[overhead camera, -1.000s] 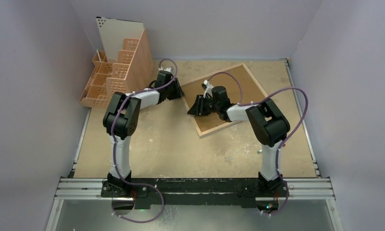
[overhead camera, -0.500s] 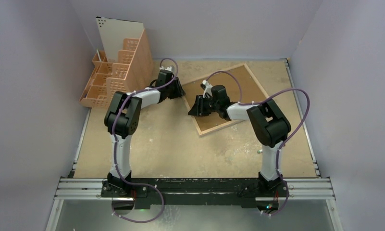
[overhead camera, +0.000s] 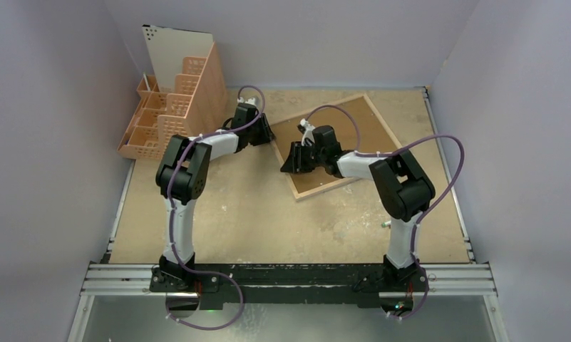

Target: Put the photo into the frame

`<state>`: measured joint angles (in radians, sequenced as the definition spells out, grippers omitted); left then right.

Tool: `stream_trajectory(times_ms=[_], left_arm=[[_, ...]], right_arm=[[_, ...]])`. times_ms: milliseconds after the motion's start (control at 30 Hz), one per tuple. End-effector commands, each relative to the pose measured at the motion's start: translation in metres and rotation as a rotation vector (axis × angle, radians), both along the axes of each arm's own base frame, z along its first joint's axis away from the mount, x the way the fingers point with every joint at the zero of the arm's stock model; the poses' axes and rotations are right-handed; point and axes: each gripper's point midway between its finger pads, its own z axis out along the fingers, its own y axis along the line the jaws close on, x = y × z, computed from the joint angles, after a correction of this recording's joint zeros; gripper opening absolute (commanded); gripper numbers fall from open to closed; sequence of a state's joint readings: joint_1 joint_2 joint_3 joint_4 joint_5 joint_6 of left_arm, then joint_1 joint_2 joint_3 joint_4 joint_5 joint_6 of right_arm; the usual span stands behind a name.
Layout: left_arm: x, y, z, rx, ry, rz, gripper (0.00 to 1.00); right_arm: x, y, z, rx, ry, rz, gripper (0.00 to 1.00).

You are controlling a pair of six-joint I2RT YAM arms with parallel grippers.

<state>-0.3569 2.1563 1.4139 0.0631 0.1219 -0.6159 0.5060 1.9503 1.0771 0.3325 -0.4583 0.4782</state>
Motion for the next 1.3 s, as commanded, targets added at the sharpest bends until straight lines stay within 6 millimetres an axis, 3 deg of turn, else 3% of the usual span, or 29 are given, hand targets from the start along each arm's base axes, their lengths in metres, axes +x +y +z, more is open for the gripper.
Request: stream_trajectory(times_ms=[0,167,267,767,1267], left_arm=[[-0.017,0.016,-0.05,0.117,0.094,0.007,0.32],[-0.018,0.016,-0.049,0.115,0.093,0.006,0.32],[-0.018,0.016,-0.049,0.114,0.092,0.005,0.32],[-0.02,0.013,-0.051,0.097,0.097,0.004,0.32],[-0.02,0.016,-0.057,0.113,0.111,0.018,0.32]], right_arm=[[0.013,-0.003,0.028,-0.002,-0.08,-0.05,0.46],[0.029,-0.003,0.033,-0.009,-0.114,-0.102,0.48],[0.032,-0.002,0.023,-0.025,-0.094,-0.104,0.49],[0.001,0.004,-0.014,-0.037,0.019,0.027,0.44],[-0.014,-0.012,-0.037,-0.139,0.095,0.03,0.43]])
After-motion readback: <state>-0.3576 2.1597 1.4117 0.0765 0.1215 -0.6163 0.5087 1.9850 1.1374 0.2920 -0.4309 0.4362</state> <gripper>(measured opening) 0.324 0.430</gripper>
